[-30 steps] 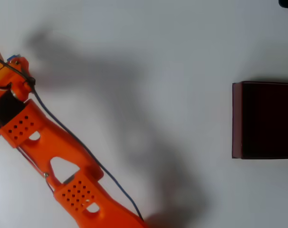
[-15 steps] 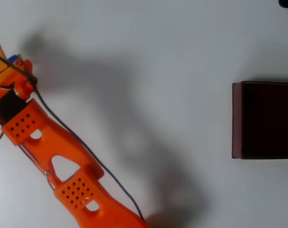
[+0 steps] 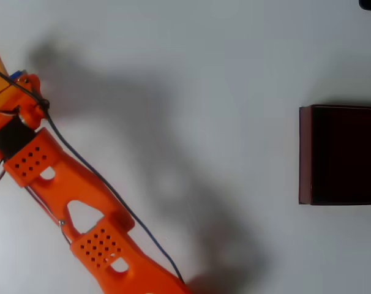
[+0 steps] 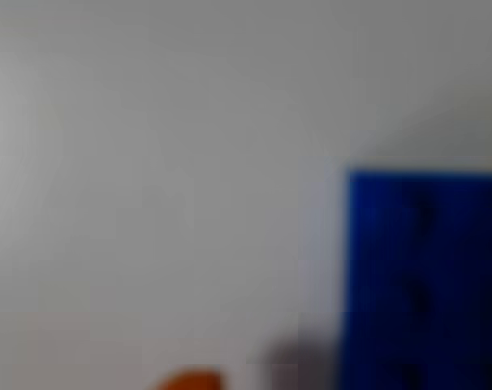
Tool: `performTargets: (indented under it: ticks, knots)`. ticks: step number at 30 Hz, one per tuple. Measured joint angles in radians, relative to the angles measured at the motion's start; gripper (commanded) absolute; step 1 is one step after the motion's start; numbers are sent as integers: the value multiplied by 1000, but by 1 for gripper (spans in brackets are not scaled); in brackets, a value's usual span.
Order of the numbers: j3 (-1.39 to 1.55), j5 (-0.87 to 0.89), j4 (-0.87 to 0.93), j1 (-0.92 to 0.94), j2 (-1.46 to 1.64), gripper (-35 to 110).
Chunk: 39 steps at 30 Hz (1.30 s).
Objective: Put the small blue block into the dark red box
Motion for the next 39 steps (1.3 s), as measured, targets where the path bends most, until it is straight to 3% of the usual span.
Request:
performTargets:
  ticks: [7, 17, 22, 27, 39]
  knots:
    - [-38, 18, -18, -9, -51, 0]
    - [-46, 14, -9, -14, -54, 0]
    - [-46, -92, 193, 26, 37, 0]
    - [-40, -341, 385, 169, 262, 0]
    - [942, -727, 413, 569, 1266, 0]
